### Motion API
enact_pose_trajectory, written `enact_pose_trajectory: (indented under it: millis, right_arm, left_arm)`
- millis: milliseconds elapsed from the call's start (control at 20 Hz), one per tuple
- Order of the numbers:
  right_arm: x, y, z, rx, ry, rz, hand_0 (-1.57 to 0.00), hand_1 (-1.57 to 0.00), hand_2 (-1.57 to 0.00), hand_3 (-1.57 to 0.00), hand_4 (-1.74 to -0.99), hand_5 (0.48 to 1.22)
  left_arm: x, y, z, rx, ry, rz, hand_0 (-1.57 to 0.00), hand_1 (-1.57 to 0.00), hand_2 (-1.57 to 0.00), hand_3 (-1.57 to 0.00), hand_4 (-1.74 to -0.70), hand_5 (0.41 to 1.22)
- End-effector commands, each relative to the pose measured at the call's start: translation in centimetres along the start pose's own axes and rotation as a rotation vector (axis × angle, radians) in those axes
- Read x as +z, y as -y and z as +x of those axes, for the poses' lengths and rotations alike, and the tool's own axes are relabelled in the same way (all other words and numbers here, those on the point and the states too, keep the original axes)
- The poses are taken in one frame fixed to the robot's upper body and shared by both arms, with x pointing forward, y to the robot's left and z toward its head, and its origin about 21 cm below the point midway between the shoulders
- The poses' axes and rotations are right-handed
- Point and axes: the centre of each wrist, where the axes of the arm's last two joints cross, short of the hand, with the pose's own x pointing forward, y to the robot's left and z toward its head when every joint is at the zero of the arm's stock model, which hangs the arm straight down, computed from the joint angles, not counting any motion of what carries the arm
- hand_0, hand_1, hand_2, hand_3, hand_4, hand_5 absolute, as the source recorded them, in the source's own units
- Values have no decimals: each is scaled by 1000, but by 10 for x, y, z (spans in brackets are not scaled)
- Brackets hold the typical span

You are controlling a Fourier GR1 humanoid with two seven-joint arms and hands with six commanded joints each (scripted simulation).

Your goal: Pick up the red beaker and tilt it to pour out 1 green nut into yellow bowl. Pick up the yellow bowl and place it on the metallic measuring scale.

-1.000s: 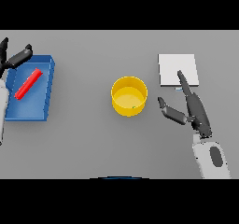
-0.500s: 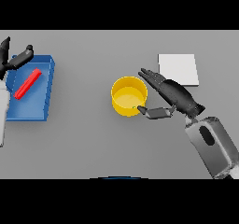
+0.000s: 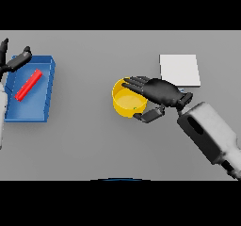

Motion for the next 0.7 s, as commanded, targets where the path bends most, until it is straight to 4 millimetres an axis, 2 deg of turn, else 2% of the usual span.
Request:
enact_pose_trajectory:
  millis: [0, 300, 350, 650]
  right_arm:
    - [-1, 2, 0, 12, 6, 17, 1, 1, 1, 1, -1212, 645]
    - [-18, -10, -4, 54, 27, 113, 1, 1, 1, 1, -1234, 660]
    - [-17, -7, -5, 70, 34, 126, 1, 1, 1, 1, -1242, 664]
    - [-29, -16, -7, 86, 18, 205, 1, 1, 1, 1, -1277, 692]
  left_arm:
    - [-3, 1, -2, 12, 0, -8, 1, 1, 1, 1, -773, 721]
    - [-1, 0, -1, 29, 15, -1, 1, 1, 1, 1, -795, 728]
    - [-2, -3, 2, 26, 18, 4, 1, 1, 1, 1, -798, 727]
    - [-2, 2, 2, 33, 10, -12, 1, 1, 1, 1, -797, 723]
